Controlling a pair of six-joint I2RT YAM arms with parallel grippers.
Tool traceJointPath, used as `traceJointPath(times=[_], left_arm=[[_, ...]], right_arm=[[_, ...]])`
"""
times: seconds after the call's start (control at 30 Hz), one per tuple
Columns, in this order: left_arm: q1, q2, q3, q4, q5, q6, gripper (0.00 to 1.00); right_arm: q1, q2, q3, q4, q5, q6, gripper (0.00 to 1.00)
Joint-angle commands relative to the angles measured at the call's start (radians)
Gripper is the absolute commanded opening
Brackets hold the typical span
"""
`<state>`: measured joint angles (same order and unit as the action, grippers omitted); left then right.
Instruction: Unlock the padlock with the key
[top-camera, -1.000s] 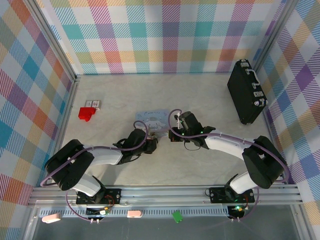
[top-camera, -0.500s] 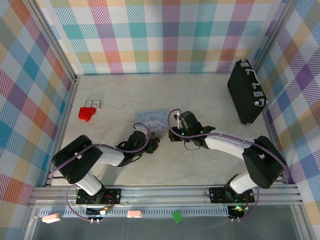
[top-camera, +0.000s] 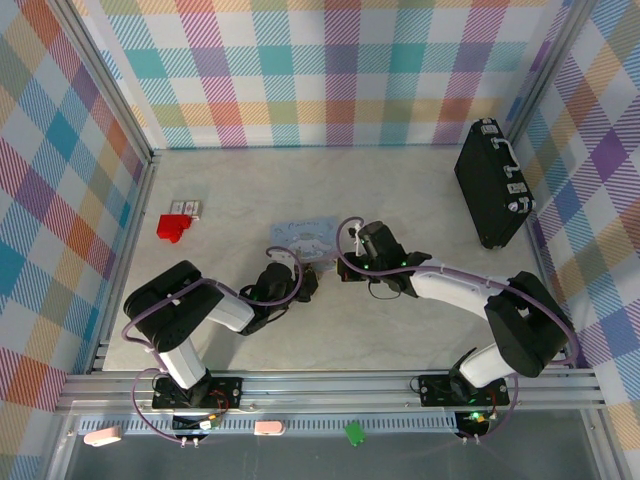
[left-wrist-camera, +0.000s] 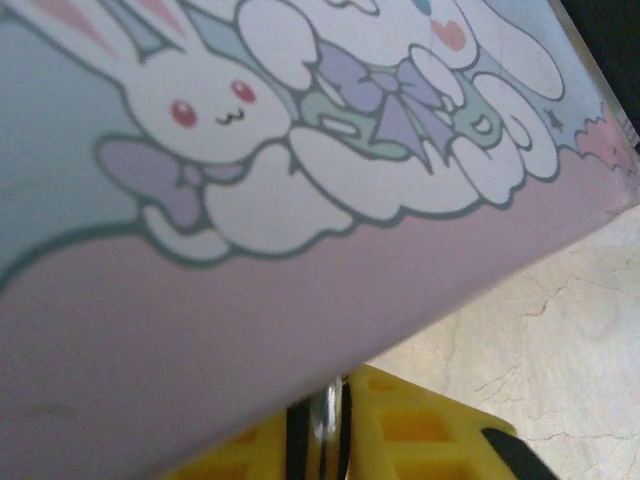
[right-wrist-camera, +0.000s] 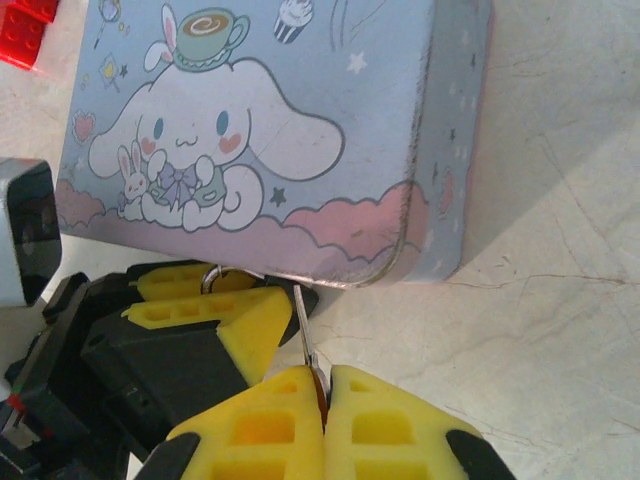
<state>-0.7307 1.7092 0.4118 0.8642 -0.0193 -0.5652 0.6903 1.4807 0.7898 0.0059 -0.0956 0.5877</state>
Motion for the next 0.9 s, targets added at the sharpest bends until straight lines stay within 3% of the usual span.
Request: traceJointPath(times=[0.0,0.23,0.5,0.7,0.87], left_arm=[[0.007,-0.009,-0.014,-0.054,-0.006,-0.001,0.11],[-0.001,-0.111,-0.003,-0.179,0.013,0.052,0.06],[-0.001,-0.137,0.21,-0.568,0.086,0.105,0.05],[-0.002,-0.136,0.344,-0.816,0.088,0.051,0.05],[0.003,-0.098,0.393,-0.833,0.176,-0.035,0.04]], right_arm=[[-0.061,0.017,-0.017,0.043,-0.064,0.026,0.0],[-0.077,0.041,0.019,0.038,-0.091,-0.005,0.0],[-0.077,-0.054,-0.045,0.032,-0.069,0.01,0.0],[-0.086,-0.232,-0.218,0.088,-0.086,0.149,0.0],[-0.086,-0.252,-0.295,0.172,-0.175,0.25,0.0]])
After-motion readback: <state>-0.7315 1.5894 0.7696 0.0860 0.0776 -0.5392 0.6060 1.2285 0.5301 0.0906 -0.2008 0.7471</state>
